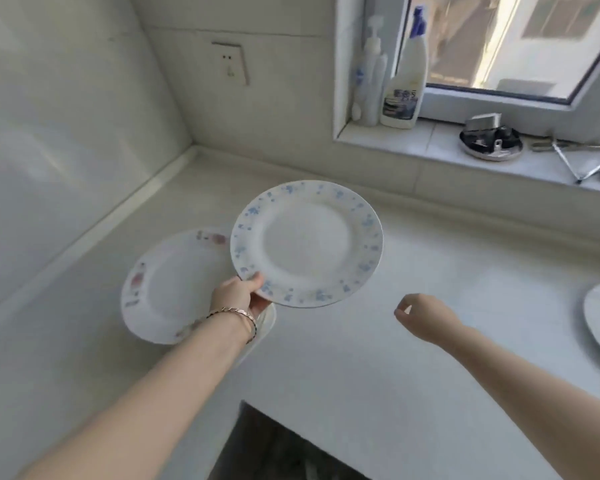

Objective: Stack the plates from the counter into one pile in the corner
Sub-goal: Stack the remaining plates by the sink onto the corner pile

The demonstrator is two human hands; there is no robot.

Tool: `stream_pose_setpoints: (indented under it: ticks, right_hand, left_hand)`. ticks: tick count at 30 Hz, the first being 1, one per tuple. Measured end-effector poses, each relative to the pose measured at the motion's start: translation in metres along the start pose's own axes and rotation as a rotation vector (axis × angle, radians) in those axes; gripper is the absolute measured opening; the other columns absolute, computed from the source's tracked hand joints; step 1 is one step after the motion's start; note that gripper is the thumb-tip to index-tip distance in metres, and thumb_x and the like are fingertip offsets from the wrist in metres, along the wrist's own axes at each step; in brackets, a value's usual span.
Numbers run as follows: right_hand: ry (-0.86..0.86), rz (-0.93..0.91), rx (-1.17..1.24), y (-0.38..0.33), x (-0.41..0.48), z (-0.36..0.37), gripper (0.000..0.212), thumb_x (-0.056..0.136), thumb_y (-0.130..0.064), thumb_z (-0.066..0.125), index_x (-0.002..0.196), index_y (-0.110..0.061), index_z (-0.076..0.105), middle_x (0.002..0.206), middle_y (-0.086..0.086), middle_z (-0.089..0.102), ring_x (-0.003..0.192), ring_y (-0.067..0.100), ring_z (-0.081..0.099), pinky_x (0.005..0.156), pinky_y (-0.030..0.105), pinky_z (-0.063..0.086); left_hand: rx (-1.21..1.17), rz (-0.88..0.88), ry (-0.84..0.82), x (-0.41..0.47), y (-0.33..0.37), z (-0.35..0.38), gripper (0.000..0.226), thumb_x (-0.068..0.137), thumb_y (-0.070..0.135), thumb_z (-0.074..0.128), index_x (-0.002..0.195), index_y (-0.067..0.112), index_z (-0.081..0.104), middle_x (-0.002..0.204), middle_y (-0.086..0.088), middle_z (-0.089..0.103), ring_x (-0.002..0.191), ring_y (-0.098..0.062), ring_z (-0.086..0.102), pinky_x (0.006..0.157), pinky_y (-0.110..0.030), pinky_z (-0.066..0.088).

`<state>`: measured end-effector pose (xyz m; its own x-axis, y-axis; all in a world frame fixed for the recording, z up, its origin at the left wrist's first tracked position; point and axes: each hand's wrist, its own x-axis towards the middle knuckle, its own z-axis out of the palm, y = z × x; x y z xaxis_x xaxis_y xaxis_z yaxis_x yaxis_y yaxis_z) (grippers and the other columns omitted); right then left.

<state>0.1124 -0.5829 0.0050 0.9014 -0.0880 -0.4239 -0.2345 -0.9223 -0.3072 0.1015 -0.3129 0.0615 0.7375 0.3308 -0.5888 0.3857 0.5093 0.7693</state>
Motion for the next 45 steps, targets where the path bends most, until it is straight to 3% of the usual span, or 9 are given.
stream_pose_setpoints:
  ticks: [6,11,17,20,22,25,38,42,45]
  right_hand:
    - [-0.045,-0.104,-0.066,-0.096,0.011,0.028,0.027,0.092,-0.029,0.045,0.108,-0.018,0.064,0.111,0.005,0.067,0.097,0.024,0.061,0.071,0.023,0.038]
    - [-0.052,-0.151,-0.12,-0.135,0.019,0.035,0.027,0.091,-0.029,0.044,0.107,-0.019,0.064,0.108,0.005,0.066,0.081,0.021,0.054,0.071,0.024,0.041]
    - [-0.073,-0.161,-0.165,-0.155,0.025,0.039,0.027,0.092,-0.029,0.043,0.108,-0.019,0.062,0.088,-0.002,0.057,0.08,0.02,0.055,0.068,0.024,0.041]
    - [-0.073,-0.163,-0.184,-0.16,0.026,0.043,0.027,0.092,-0.029,0.042,0.107,-0.019,0.062,0.087,-0.002,0.057,0.079,0.02,0.055,0.068,0.024,0.04]
    - [-0.084,-0.161,-0.194,-0.163,0.027,0.046,0.027,0.091,-0.029,0.042,0.107,-0.02,0.062,0.087,-0.003,0.057,0.079,0.019,0.055,0.068,0.023,0.041]
    - [-0.095,-0.165,-0.201,-0.167,0.028,0.05,0.027,0.091,-0.028,0.042,0.106,-0.019,0.062,0.086,-0.003,0.057,0.077,0.02,0.056,0.064,0.023,0.041]
    - [-0.139,-0.125,-0.237,-0.162,0.033,0.051,0.024,0.092,-0.026,0.042,0.102,-0.016,0.061,0.083,-0.002,0.06,0.08,0.019,0.063,0.055,0.021,0.039]
    - [-0.137,-0.113,-0.226,-0.152,0.034,0.05,0.024,0.092,-0.026,0.042,0.102,-0.016,0.061,0.085,-0.001,0.06,0.08,0.019,0.062,0.054,0.02,0.037]
    - [-0.142,-0.058,-0.179,-0.136,0.033,0.045,0.026,0.09,-0.023,0.041,0.102,-0.013,0.061,0.086,0.0,0.061,0.078,0.021,0.061,0.057,0.022,0.039]
  left_hand:
    - [-0.013,0.047,0.166,0.017,0.048,-0.109,0.023,0.089,-0.007,0.051,0.07,0.006,0.053,0.074,-0.012,0.057,0.033,-0.008,0.062,0.033,-0.027,0.053]
    - [-0.014,0.015,0.241,0.027,0.06,-0.149,0.024,0.09,-0.008,0.05,0.07,0.007,0.051,0.075,-0.011,0.055,0.065,-0.02,0.056,0.034,-0.025,0.051]
    - [-0.027,-0.063,0.256,0.035,0.06,-0.166,0.025,0.091,-0.009,0.048,0.07,0.005,0.052,0.061,-0.01,0.06,0.06,-0.021,0.056,0.03,-0.023,0.049]
    - [0.04,-0.08,0.249,0.04,0.063,-0.168,0.025,0.091,-0.009,0.048,0.07,0.004,0.051,0.06,-0.011,0.06,0.056,-0.02,0.058,0.051,-0.028,0.058]
    - [0.143,-0.089,0.241,0.042,0.067,-0.168,0.017,0.092,-0.007,0.048,0.077,0.0,0.053,0.07,-0.011,0.055,0.061,-0.019,0.054,0.063,-0.031,0.058]
    - [0.453,-0.066,0.248,0.044,0.071,-0.172,0.009,0.091,0.007,0.051,0.089,0.001,0.057,0.066,-0.01,0.057,0.054,-0.02,0.054,0.035,-0.023,0.051]
    - [1.18,-0.112,0.172,0.043,0.076,-0.175,0.036,0.084,0.043,0.047,0.083,0.009,0.059,0.058,-0.008,0.052,0.054,-0.025,0.049,0.05,-0.022,0.039]
    - [1.704,0.149,0.373,0.032,0.07,-0.161,0.057,0.091,0.051,0.041,0.121,0.004,0.044,0.116,-0.017,0.056,0.108,-0.033,0.056,0.085,-0.035,0.046]
    - [1.671,0.63,0.352,0.022,0.062,-0.127,0.048,0.086,0.04,0.059,0.111,0.0,0.052,0.113,-0.019,0.053,0.105,-0.038,0.052,0.084,-0.039,0.046]
